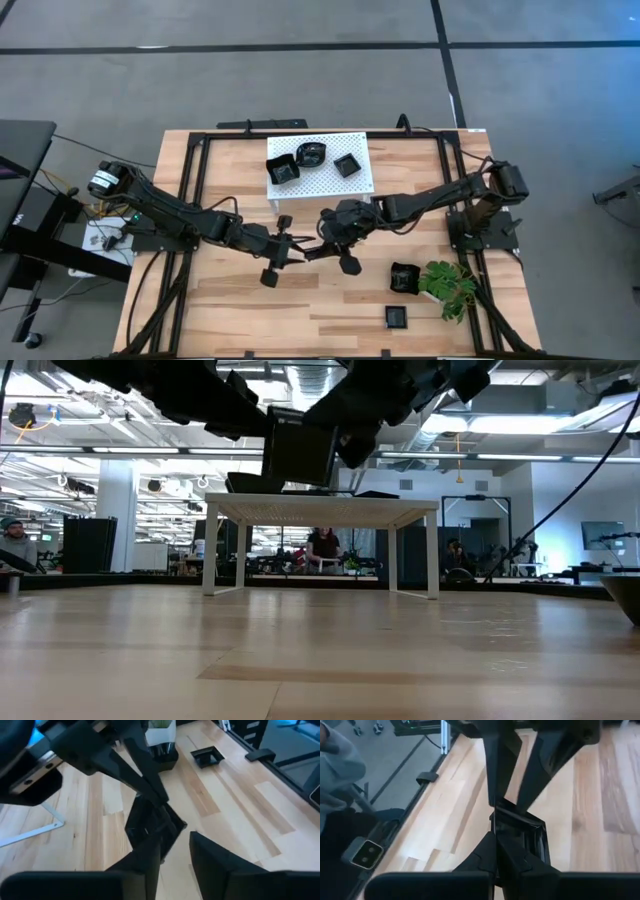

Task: Pick & Place Mini shaped plates
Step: Stack the black square plate on top of the black square plate on the shelf

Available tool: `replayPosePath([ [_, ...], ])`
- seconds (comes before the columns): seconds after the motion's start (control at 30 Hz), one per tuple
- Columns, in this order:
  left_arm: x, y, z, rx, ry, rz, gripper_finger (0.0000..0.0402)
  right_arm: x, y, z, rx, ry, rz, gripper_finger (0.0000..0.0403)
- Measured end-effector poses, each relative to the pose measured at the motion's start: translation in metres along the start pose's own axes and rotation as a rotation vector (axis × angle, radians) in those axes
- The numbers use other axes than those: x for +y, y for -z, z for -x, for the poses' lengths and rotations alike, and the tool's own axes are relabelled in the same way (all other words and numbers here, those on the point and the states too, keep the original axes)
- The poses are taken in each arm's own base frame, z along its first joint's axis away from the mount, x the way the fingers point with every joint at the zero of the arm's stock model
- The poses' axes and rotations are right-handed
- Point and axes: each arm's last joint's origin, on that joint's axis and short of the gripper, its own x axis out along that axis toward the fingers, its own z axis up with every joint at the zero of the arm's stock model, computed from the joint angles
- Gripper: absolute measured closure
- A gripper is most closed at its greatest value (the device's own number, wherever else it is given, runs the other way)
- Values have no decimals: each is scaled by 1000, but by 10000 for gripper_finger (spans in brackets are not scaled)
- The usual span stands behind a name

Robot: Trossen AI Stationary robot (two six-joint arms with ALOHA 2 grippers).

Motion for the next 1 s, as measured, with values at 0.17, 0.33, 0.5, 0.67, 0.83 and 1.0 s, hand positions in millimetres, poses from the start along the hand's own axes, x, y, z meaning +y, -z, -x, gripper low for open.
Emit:
replayPosePath([
  [0.17, 1, 0, 0, 0, -32, 18, 282, 7, 1, 14, 101, 27, -44, 402],
  [0.33, 1, -1, 0, -6, -35, 58, 280, 23, -13, 48, 184, 199, 27, 403],
  [0.5, 1, -1, 0, -8, -36, 62, 284, 35, -29, 90, 183, 507, 223, 403],
  [0.67, 1, -1, 0, -13, -36, 63, 284, 21, -37, 121, 182, 786, 305, 403],
  [0.83, 1, -1, 0, -14, -36, 63, 284, -6, -30, 132, 344, 689, 439, 403],
  [1.0, 1, -1, 0, -15, -35, 88, 286, -39, -24, 134, 442, 578, 572, 403],
])
